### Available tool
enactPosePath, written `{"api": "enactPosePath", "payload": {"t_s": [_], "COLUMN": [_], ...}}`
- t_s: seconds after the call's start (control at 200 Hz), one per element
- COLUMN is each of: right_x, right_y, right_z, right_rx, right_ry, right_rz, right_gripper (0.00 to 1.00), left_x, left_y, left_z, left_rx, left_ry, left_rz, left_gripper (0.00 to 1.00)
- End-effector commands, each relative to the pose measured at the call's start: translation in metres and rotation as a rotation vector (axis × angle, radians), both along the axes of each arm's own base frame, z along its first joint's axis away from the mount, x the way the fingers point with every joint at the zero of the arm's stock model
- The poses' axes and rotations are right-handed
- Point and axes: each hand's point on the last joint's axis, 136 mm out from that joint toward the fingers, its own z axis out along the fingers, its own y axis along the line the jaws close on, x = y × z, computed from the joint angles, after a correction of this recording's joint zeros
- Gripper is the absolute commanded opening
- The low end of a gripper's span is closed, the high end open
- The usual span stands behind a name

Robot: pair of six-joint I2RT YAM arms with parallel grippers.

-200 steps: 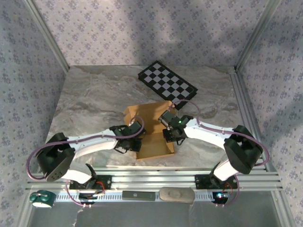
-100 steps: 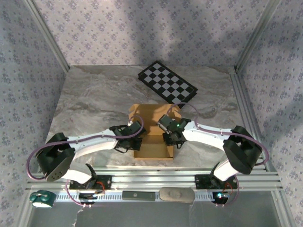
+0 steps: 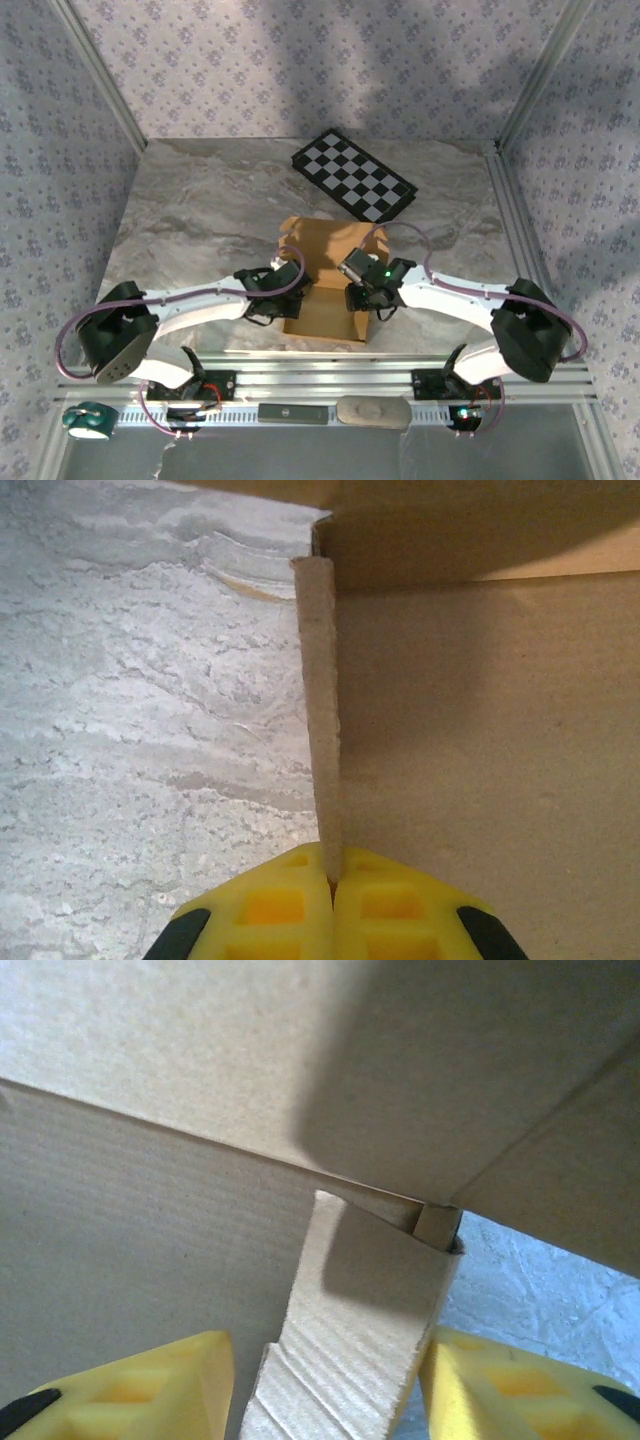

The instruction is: Fold the paper box

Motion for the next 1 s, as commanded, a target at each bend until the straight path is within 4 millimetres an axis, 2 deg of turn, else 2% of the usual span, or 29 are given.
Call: {"api": "enactPosePath", "payload": {"t_s": [0.0,0.305,0.55,0.645,0.759,0.874,0.994], "right_x": [0.002,0.009,0.004,0.0,-0.004,-0.003,0.001], "right_y": [-0.001,0.002,-0.002,-0.001,-0.002,-0.004,0.0], "right_z": [0.005,0.037,0.017,0.01,0.004,-0.004,-0.014], "right_rx": [0.026,0.085,0.087,0.089,0.08,0.06,0.031], "right_ry": [-0.034,-0.123,-0.106,-0.095,-0.088,-0.073,-0.053], "right_rz": [-0.05,-0.065,-0.082,-0.084,-0.087,-0.084,-0.077], "right_gripper": [0.58,0.7,0.69,0.61,0.57,0.53,0.44], "left_x": [0.003,0.002,0.003,0.003,0.003,0.003,0.002], "left_y": [0.008,0.011,0.011,0.011,0.011,0.01,0.01], "left_z": [-0.001,0.001,0.007,0.006,0.006,0.007,0.007], "left_rx": [0.028,0.047,0.018,0.02,0.018,0.012,0.01], "left_ry": [-0.037,-0.052,-0.054,-0.052,-0.051,-0.05,-0.049], "left_rz": [0.08,0.146,0.179,0.187,0.193,0.193,0.193], "left_gripper": [0.0,0.0,0.0,0.0,0.0,0.0,0.0]}}
